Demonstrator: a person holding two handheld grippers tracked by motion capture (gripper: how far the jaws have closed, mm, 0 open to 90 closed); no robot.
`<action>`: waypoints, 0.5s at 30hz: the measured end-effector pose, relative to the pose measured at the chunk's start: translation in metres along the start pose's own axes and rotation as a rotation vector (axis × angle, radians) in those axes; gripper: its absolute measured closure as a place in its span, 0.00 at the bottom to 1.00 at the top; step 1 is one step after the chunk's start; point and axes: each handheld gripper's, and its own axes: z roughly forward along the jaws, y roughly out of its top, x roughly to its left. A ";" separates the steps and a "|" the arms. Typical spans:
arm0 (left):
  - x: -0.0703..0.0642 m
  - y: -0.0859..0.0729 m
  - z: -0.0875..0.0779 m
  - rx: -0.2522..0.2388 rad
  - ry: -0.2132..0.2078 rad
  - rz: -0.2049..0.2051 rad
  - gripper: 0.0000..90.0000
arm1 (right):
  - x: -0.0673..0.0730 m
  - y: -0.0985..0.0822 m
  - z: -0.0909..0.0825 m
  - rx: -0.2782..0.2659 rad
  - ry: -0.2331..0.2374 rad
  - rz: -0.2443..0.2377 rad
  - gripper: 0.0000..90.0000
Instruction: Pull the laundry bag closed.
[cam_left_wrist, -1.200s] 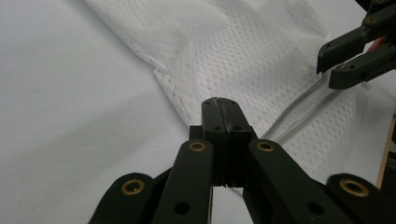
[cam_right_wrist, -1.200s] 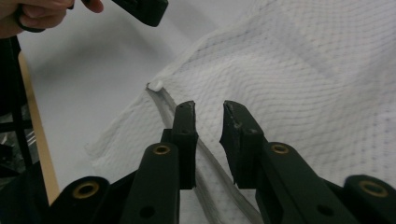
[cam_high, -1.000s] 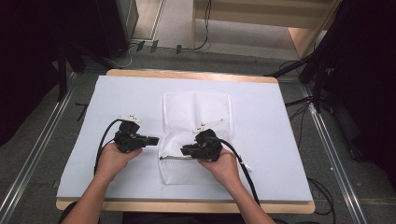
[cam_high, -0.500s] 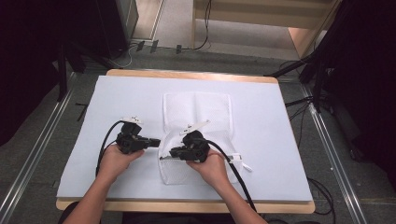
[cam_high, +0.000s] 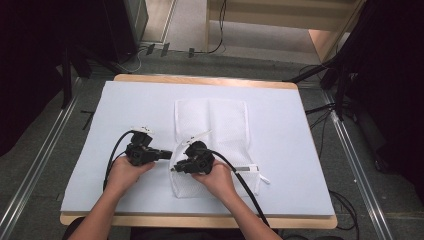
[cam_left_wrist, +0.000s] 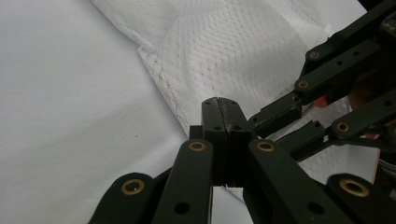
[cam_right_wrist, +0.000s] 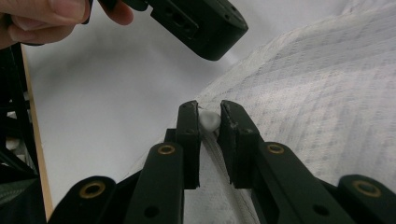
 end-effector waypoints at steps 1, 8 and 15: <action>0.000 0.000 0.000 0.000 0.000 0.000 1.00 | 0.000 0.000 0.000 0.000 0.000 0.000 0.88; 0.003 -0.002 0.005 0.021 -0.013 -0.025 1.00 | 0.005 -0.003 0.004 0.005 -0.004 -0.020 0.90; 0.002 -0.004 0.019 0.087 0.008 -0.011 1.00 | 0.011 -0.007 0.002 -0.006 -0.002 -0.029 0.91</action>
